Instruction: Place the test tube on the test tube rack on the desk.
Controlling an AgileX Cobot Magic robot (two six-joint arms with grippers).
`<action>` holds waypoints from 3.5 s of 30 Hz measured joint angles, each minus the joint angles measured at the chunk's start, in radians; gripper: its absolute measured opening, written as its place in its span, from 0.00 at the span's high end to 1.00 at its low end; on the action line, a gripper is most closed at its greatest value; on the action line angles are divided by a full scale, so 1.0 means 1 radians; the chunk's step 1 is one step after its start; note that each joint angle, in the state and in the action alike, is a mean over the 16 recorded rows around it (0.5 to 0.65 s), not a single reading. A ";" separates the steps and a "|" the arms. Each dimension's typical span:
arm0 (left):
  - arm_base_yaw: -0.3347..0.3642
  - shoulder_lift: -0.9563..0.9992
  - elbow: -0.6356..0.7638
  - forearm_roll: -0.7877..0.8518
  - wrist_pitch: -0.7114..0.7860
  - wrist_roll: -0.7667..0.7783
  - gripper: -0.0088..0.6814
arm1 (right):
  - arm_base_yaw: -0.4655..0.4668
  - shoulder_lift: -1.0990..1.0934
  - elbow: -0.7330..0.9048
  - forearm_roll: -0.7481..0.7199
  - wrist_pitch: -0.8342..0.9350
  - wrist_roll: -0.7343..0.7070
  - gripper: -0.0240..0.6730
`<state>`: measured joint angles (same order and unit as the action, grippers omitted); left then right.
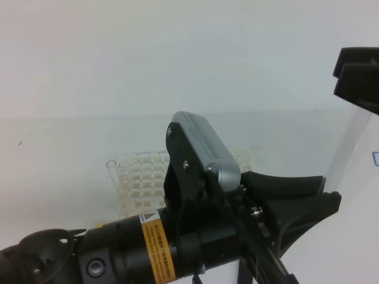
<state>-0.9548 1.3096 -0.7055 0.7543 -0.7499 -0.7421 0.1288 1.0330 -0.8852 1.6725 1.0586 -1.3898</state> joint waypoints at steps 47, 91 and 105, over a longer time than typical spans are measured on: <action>0.004 -0.209 0.000 -0.326 0.521 0.599 0.87 | 0.005 0.003 -0.003 -0.021 -0.196 -0.043 0.80; 0.276 -0.344 0.494 -0.220 0.023 0.347 0.99 | 0.004 0.003 -0.003 0.002 -0.207 -0.070 0.80; 0.353 -0.776 0.528 -0.066 0.229 0.347 0.99 | 0.004 0.003 -0.003 0.004 -0.208 -0.070 0.80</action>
<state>-0.6018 0.5340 -0.1780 0.6887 -0.5211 -0.3952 0.1324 1.0357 -0.8885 1.6762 0.8509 -1.4600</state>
